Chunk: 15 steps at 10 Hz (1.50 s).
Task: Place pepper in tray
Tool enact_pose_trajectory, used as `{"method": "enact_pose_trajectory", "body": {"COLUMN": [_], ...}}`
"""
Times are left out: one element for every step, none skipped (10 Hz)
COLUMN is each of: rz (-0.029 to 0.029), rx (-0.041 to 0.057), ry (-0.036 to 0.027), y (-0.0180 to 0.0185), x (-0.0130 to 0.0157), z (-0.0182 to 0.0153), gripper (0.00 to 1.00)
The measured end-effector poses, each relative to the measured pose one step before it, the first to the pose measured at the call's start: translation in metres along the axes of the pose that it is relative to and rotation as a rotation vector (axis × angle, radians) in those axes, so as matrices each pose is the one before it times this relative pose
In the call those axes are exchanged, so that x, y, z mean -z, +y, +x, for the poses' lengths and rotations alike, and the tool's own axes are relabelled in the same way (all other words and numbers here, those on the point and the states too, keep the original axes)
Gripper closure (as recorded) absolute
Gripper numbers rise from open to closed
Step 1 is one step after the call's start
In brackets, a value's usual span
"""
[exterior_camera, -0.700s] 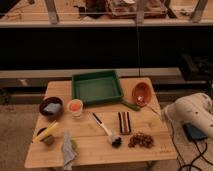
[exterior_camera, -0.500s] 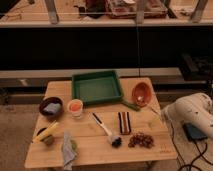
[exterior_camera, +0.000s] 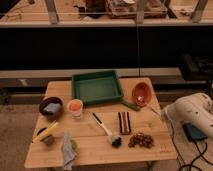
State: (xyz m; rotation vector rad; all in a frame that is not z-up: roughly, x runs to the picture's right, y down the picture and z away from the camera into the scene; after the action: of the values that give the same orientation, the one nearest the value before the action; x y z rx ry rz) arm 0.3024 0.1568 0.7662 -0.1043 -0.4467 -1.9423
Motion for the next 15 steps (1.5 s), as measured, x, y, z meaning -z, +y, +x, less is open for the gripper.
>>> {"method": "enact_pose_trajectory", "body": {"rz": [-0.00005,0.00005,0.00001,-0.00003,0.00002,0.00001,-0.00003,-0.00002,0.00006,-0.00005,-0.00001,0.00003,0.00017,0.00374,0.01222], "rx": [-0.00005,0.00002,-0.00001,0.00002,0.0,0.0,0.0,-0.00003,0.00007,-0.00003,0.00009,0.00001,0.00122,0.00573,0.03707], "ry": [0.0,-0.00003,0.00004,-0.00009,0.0001,-0.00007,-0.00001,0.00004,0.00003,-0.00006,-0.00003,0.00002,-0.00037,-0.00353,-0.00399], "y": [0.00003,-0.00002,-0.00001,0.00002,-0.00002,0.00001,0.00001,0.00001,-0.00003,0.00003,0.00001,-0.00002,0.00036,0.00044,-0.00139], "x": [0.00002,-0.00004,0.00003,-0.00002,0.00003,-0.00003,0.00001,0.00002,-0.00001,-0.00001,0.0,-0.00001,0.00011,-0.00002,-0.00207], "z": [-0.00002,0.0,0.00003,-0.00005,0.00006,-0.00005,0.0,0.00002,0.00004,-0.00004,-0.00003,0.00003,0.0001,-0.00024,0.00589], "gripper": [0.2,0.2,0.2,0.2,0.2,0.2,0.2,0.2,0.2,0.2,0.2,0.2,0.2,0.2,0.2]}}
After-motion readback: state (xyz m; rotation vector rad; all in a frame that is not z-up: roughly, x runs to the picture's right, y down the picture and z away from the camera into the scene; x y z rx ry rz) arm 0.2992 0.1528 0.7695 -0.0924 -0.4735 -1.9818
